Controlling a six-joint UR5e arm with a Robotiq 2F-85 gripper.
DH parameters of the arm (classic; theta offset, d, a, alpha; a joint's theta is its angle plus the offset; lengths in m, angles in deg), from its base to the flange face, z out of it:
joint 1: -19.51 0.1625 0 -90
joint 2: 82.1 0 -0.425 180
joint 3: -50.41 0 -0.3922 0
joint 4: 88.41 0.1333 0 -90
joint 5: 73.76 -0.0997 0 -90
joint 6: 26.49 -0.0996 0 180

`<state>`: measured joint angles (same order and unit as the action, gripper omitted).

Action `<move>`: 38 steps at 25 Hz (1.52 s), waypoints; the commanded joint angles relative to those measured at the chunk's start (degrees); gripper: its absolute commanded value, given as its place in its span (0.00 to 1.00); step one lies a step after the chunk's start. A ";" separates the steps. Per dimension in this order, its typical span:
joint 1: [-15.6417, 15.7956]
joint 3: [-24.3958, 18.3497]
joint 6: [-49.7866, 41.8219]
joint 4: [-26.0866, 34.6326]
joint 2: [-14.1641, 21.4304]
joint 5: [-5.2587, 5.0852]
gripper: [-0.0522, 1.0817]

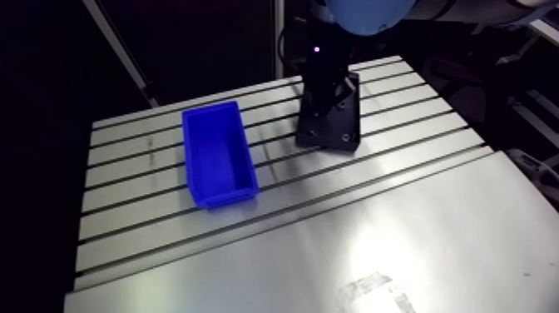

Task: Pick up the M10 bolt from the tray and put it into the blue bin.

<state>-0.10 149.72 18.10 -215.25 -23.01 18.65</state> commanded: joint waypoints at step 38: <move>0.53 -1.17 40.26 5.85 14.51 1.23 0.94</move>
<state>0.53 148.10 36.93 -211.36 -11.36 21.10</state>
